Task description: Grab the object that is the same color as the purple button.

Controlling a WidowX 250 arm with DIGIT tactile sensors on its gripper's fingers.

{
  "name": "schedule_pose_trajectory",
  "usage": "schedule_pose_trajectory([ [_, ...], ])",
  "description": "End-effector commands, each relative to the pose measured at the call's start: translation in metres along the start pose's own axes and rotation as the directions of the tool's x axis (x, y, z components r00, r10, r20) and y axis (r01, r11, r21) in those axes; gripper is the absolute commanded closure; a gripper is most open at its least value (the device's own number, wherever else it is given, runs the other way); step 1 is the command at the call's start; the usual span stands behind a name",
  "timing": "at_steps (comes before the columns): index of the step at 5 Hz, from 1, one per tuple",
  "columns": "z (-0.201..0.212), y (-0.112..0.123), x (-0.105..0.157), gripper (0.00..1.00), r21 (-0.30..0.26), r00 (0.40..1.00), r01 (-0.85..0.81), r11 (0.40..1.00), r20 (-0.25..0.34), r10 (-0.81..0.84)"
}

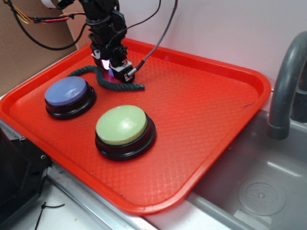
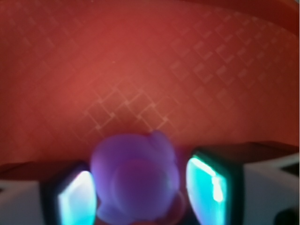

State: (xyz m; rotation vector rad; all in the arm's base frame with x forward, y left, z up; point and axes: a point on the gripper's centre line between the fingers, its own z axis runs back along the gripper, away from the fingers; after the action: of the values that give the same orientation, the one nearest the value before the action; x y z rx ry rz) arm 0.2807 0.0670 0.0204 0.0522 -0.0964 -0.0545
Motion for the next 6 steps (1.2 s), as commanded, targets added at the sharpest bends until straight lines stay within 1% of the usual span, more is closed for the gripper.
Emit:
schedule_pose_trajectory([
  [1,0.017,0.004,0.009,1.00,0.009,0.998,-0.033,0.999,0.044,0.033],
  [2,0.037,0.003,0.004,1.00,0.019,0.995,-0.089,0.996,0.038,0.088],
  [3,0.067,-0.001,-0.001,1.00,0.046,0.984,-0.169,0.985,0.061,0.166],
  [4,0.108,-0.011,-0.009,1.00,0.085,0.962,-0.266,0.960,0.080,0.260],
  [5,0.139,-0.027,-0.021,1.00,0.093,0.952,-0.291,0.952,0.126,0.278],
  [6,0.154,-0.036,-0.033,1.00,0.073,0.948,-0.292,0.954,0.154,0.279],
])
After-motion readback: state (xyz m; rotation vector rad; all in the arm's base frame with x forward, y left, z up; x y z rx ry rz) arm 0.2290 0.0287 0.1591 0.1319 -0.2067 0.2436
